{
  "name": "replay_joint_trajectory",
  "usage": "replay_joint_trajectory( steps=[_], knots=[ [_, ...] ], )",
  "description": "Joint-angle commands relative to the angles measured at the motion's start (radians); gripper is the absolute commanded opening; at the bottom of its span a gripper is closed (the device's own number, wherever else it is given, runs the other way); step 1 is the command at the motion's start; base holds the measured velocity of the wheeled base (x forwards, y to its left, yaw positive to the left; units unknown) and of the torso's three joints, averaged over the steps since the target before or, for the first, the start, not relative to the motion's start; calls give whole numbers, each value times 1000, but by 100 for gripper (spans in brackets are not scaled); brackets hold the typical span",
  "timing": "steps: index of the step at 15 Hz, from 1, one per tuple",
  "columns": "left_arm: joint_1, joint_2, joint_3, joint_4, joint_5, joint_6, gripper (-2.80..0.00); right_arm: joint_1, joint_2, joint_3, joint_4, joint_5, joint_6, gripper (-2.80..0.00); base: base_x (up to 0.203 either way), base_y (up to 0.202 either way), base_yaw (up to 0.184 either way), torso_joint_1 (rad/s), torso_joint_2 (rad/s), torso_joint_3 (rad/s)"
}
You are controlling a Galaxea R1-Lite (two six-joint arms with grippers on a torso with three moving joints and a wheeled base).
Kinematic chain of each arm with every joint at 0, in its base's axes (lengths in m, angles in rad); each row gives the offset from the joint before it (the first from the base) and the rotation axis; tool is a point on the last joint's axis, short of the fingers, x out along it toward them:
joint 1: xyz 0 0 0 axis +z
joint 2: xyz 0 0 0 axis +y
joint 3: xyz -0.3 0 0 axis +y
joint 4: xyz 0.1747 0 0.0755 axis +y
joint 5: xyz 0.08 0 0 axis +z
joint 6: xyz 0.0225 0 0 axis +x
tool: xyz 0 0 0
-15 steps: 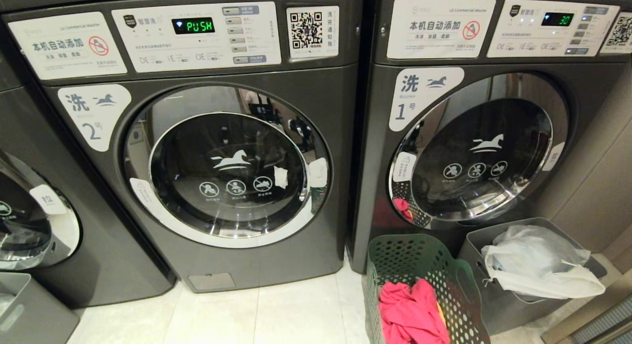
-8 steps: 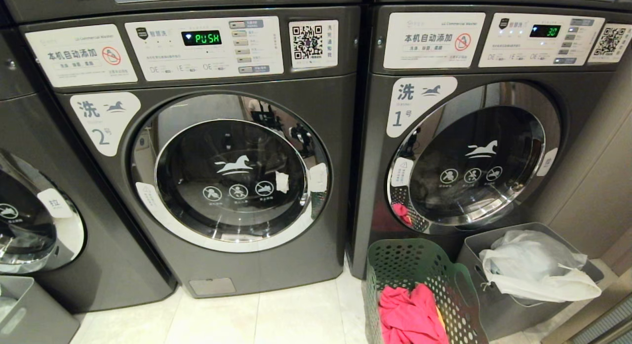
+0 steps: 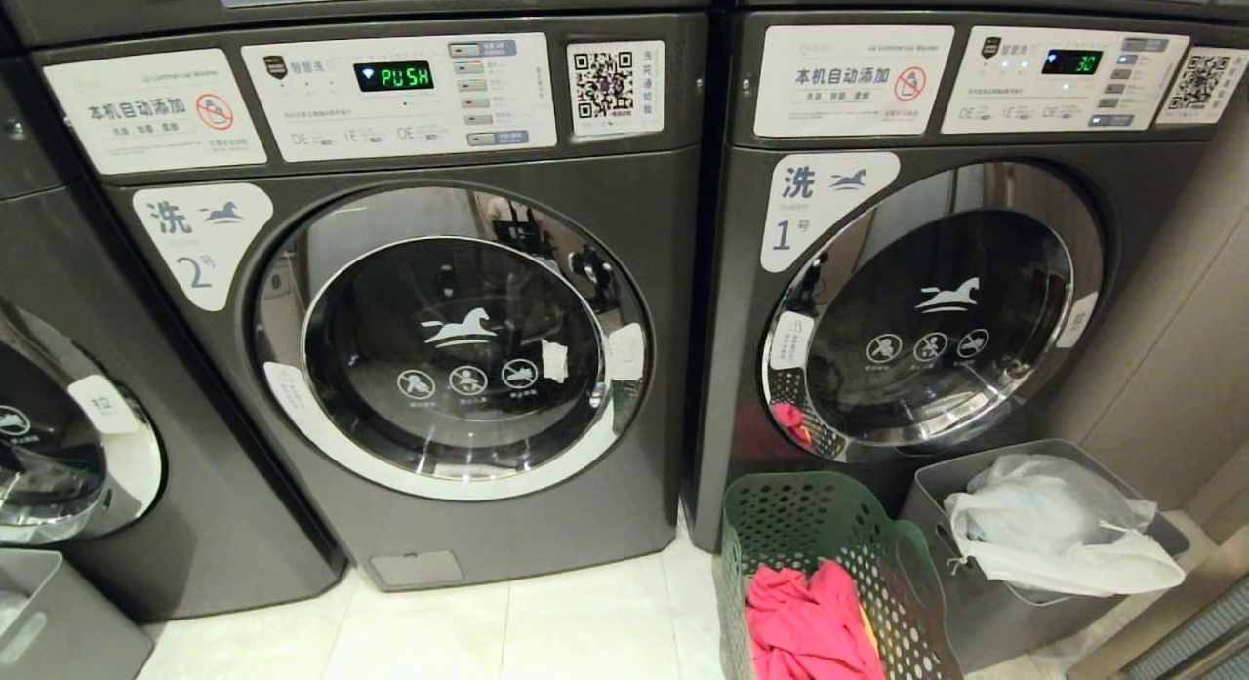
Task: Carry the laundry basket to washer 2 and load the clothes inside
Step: Open the lid of the washing machine
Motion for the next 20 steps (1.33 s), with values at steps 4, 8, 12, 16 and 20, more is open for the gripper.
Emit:
replay_joint_trajectory(
  steps=[4,8,12,16,20],
  knots=[
    [0,1,1,2,2,3,-280,-1,2,0,1,0,-1,-280,2,3,-88,2,2,3],
    [0,1,1,2,2,2,-280,0,2,0,1,0,-1,-280,0,7,-177,3,1,1],
    [0,0,1,2,2,2,-280,0,2,0,1,0,-1,-280,0,5,-102,2,1,2],
    [0,1,0,2,2,2,-280,-1,1,0,1,0,-1,-280,0,0,0,0,0,0],
    [0,1,1,2,2,2,-280,0,2,0,1,0,-1,-280,0,0,0,0,0,0]
  ],
)
